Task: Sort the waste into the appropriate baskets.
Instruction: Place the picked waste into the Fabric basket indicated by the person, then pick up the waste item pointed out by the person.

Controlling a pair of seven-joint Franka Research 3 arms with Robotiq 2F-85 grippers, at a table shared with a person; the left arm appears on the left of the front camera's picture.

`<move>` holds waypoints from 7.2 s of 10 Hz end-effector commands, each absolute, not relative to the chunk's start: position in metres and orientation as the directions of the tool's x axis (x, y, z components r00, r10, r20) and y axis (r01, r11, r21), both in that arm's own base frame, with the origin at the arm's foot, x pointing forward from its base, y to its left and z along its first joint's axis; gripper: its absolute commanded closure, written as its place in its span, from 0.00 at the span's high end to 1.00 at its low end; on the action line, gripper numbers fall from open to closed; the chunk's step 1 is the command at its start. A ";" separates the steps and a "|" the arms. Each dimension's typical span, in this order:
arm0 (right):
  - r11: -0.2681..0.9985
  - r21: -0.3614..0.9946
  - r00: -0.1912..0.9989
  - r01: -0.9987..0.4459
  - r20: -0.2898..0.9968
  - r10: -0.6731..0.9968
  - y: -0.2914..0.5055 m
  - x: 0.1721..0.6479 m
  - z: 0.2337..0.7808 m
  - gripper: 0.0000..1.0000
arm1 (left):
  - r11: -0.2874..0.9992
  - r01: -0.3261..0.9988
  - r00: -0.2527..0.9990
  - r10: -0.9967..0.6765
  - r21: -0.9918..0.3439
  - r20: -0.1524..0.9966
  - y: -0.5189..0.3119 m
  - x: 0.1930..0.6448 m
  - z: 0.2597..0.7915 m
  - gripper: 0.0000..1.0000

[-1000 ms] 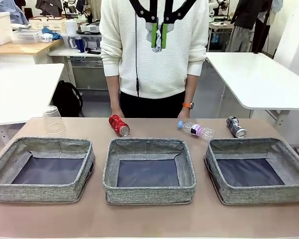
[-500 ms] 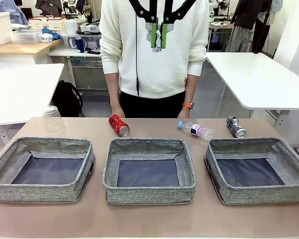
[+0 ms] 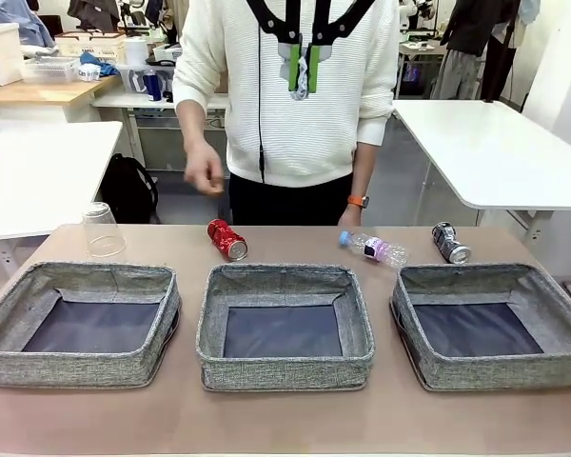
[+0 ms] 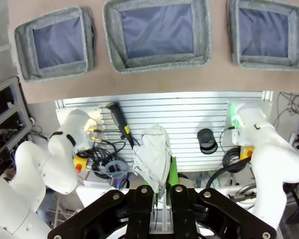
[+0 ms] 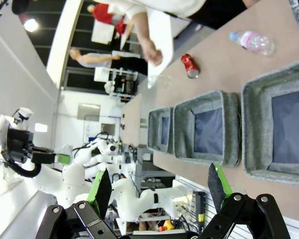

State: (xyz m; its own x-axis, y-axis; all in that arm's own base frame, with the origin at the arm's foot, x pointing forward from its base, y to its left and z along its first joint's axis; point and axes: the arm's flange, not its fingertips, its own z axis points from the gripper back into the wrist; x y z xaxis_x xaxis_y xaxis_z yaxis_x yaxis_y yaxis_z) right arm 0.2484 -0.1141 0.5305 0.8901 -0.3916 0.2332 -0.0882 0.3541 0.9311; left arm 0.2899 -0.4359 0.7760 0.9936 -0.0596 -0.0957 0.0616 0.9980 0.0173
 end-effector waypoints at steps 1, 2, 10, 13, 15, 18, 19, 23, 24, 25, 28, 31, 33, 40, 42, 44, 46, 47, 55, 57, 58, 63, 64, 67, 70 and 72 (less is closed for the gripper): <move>0.343 0.932 0.884 -0.120 0.258 -0.390 -0.114 0.251 0.532 1.00 | 0.998 0.067 0.993 -0.066 0.006 -0.097 -0.434 0.289 0.778 0.10; 0.343 0.932 0.884 -0.120 0.258 -0.390 -0.114 0.251 0.532 1.00 | 0.998 0.067 0.993 -0.066 0.006 -0.097 -0.434 0.289 0.778 0.10; 0.343 0.932 0.884 -0.120 0.258 -0.390 -0.114 0.251 0.532 1.00 | 0.998 0.062 0.994 -0.060 0.017 -0.096 -0.436 0.290 0.776 0.10; 0.343 0.932 0.884 -0.120 0.258 -0.390 -0.114 0.251 0.532 1.00 | 0.982 0.177 0.983 -0.179 0.063 0.033 -0.348 0.307 0.742 0.10; 0.343 0.932 0.884 -0.120 0.258 -0.390 -0.114 0.251 0.532 1.00 | 0.982 0.190 0.979 -0.190 0.015 0.074 -0.264 0.313 0.701 0.10; 0.343 0.932 0.884 -0.120 0.258 -0.390 -0.114 0.251 0.532 1.00 | 0.995 0.009 0.999 -0.004 -0.097 0.047 -0.145 0.314 0.645 0.10; 0.343 0.932 0.884 -0.120 0.258 -0.390 -0.114 0.251 0.532 1.00 | 0.991 -0.050 0.998 0.054 -0.124 0.024 -0.118 0.311 0.626 0.10; 0.343 0.932 0.884 -0.120 0.258 -0.390 -0.114 0.251 0.532 1.00 | 0.957 -0.235 0.971 0.238 -0.172 -0.001 -0.098 0.328 0.533 0.10; 0.343 0.932 0.884 -0.120 0.258 -0.390 -0.114 0.251 0.532 1.00 | 0.947 -0.279 0.960 0.275 -0.159 -0.044 -0.093 0.338 0.509 0.10; 0.343 0.932 0.884 -0.120 0.258 -0.390 -0.114 0.251 0.532 1.00 | 0.938 -0.312 0.950 0.304 -0.151 -0.069 -0.087 0.346 0.492 0.10; 0.343 0.932 0.884 -0.120 0.258 -0.390 -0.114 0.251 0.532 1.00 | 0.923 -0.341 0.940 0.330 -0.179 -0.093 -0.086 0.363 0.480 0.10; 0.343 0.932 0.884 -0.120 0.258 -0.390 -0.114 0.251 0.532 1.00 | 0.912 -0.359 0.933 0.349 -0.196 -0.084 -0.089 0.367 0.486 0.57; 0.343 0.932 0.884 -0.120 0.258 -0.390 -0.114 0.251 0.532 1.00 | 0.910 -0.364 0.931 0.356 -0.197 -0.075 -0.089 0.367 0.488 1.00; 0.343 0.932 0.884 -0.120 0.258 -0.390 -0.114 0.251 0.532 1.00 | 0.909 -0.300 0.954 0.285 -0.288 -0.094 -0.093 0.359 0.508 1.00; 0.343 0.932 0.884 -0.120 0.258 -0.390 -0.114 0.251 0.532 1.00 | 0.853 -0.096 0.991 0.035 -0.512 -0.127 -0.095 0.344 0.544 1.00; 0.343 0.932 0.884 -0.120 0.258 -0.390 -0.114 0.251 0.532 1.00 | 0.581 0.089 0.958 -0.272 -0.809 -0.090 -0.073 0.333 0.570 1.00; 0.343 0.932 0.884 -0.120 0.258 -0.390 -0.114 0.251 0.532 1.00 | 0.367 0.009 0.943 -0.312 -0.930 -0.114 -0.037 0.335 0.575 1.00; 0.343 0.932 0.884 -0.120 0.258 -0.390 -0.114 0.251 0.532 1.00 | 0.296 -0.045 0.955 -0.268 -0.954 -0.128 -0.012 0.335 0.580 1.00; 0.343 0.932 0.884 -0.120 0.258 -0.390 -0.114 0.251 0.532 1.00 | 0.063 -0.091 0.996 0.028 -0.994 -0.090 0.135 0.304 0.553 1.00; 0.343 0.932 0.884 -0.120 0.258 -0.390 -0.114 0.251 0.532 1.00 | 0.063 -0.091 0.996 0.028 -0.994 -0.090 0.135 0.304 0.553 1.00; 0.343 0.932 0.884 -0.120 0.258 -0.390 -0.114 0.251 0.532 1.00 | 0.063 -0.091 0.996 0.028 -0.994 -0.090 0.135 0.304 0.553 1.00; 0.343 0.932 0.884 -0.120 0.258 -0.390 -0.114 0.251 0.532 1.00 | 0.063 -0.091 0.996 0.028 -0.994 -0.090 0.135 0.304 0.553 1.00; 0.343 0.932 0.884 -0.120 0.258 -0.390 -0.114 0.251 0.532 1.00 | 0.063 -0.091 0.996 0.028 -0.994 -0.090 0.135 0.304 0.553 1.00; 0.343 0.932 0.884 -0.120 0.258 -0.390 -0.114 0.251 0.532 1.00 | 0.063 -0.091 0.996 0.028 -0.994 -0.090 0.135 0.304 0.553 1.00; 0.343 0.932 0.884 -0.120 0.258 -0.390 -0.114 0.251 0.532 1.00 | 0.063 -0.091 0.996 0.028 -0.994 -0.090 0.135 0.304 0.553 1.00; 0.343 0.932 0.884 -0.120 0.258 -0.390 -0.114 0.251 0.532 1.00 | 0.063 -0.091 0.996 0.028 -0.994 -0.090 0.135 0.304 0.553 1.00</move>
